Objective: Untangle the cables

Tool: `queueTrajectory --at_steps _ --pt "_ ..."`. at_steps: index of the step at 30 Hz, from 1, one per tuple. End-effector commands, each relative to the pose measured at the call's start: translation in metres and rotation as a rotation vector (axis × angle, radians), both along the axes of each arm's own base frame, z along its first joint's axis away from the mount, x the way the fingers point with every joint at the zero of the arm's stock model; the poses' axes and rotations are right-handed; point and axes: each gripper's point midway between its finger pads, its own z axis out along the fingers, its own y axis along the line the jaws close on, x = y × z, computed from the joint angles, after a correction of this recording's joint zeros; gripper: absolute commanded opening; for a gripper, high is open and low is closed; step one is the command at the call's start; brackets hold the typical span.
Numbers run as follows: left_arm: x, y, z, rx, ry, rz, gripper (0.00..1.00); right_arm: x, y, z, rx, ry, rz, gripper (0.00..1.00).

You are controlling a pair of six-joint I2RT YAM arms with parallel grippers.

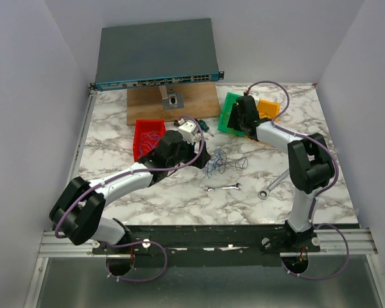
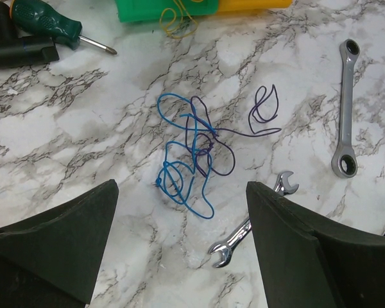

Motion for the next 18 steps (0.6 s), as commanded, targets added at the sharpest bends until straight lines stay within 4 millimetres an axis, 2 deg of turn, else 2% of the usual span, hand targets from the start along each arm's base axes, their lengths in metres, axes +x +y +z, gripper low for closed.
queueTrajectory --at_steps 1,4,11,13,18 --pt "0.007 -0.003 0.011 -0.002 -0.036 0.007 0.83 -0.006 0.013 0.016 0.01 0.0 0.093 0.53" --pt "0.008 -0.003 0.01 0.002 -0.031 0.007 0.83 -0.002 0.008 0.008 -0.018 0.012 0.072 0.49" --pt "0.009 -0.001 0.009 0.013 -0.035 0.017 0.83 -0.001 0.021 -0.008 0.005 0.066 0.115 0.48" --pt "0.009 -0.001 0.009 0.014 -0.035 0.015 0.83 -0.003 0.022 -0.012 0.005 0.076 0.12 0.44" --pt "0.009 -0.002 0.009 0.017 -0.031 0.01 0.83 -0.006 0.025 -0.018 0.01 0.096 0.134 0.18"
